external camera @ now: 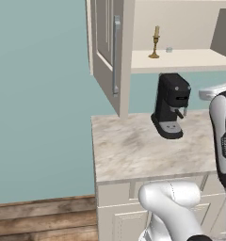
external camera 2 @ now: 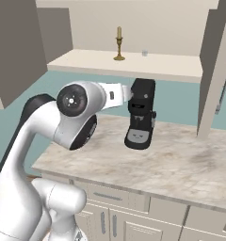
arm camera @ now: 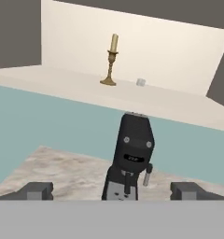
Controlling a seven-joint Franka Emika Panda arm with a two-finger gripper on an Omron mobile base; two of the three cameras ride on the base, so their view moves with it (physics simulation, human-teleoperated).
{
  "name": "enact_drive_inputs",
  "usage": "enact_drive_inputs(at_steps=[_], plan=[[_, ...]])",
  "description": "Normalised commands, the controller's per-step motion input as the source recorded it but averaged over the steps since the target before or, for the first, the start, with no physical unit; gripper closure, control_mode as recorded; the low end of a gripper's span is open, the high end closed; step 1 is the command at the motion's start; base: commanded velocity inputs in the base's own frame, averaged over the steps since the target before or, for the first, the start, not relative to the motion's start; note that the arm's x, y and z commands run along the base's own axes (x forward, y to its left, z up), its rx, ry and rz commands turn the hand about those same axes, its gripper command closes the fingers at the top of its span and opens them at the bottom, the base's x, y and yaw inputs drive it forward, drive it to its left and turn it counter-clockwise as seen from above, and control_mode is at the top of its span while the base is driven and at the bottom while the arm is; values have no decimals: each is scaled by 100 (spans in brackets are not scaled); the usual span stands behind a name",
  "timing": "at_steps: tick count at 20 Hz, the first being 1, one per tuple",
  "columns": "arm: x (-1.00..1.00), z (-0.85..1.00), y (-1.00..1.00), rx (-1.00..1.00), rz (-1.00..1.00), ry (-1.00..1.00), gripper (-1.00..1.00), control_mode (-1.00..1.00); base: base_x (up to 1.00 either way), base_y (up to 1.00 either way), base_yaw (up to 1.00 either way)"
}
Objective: Pick the candle and candle from the dining table and place them in the open cabinet. Close the cabinet after placing the objects.
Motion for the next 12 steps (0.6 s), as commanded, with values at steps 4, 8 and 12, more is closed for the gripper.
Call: enact_drive_inputs(at_steps=[4,8,12], plan=[[-36,-28,29,-1,0,0,-100,-100,0,0,0],[-5,-4,21,-2,0,2,-100,-100,0,0,0],[-8,0,1,-1,0,-3,-100,-100,0,0,0]])
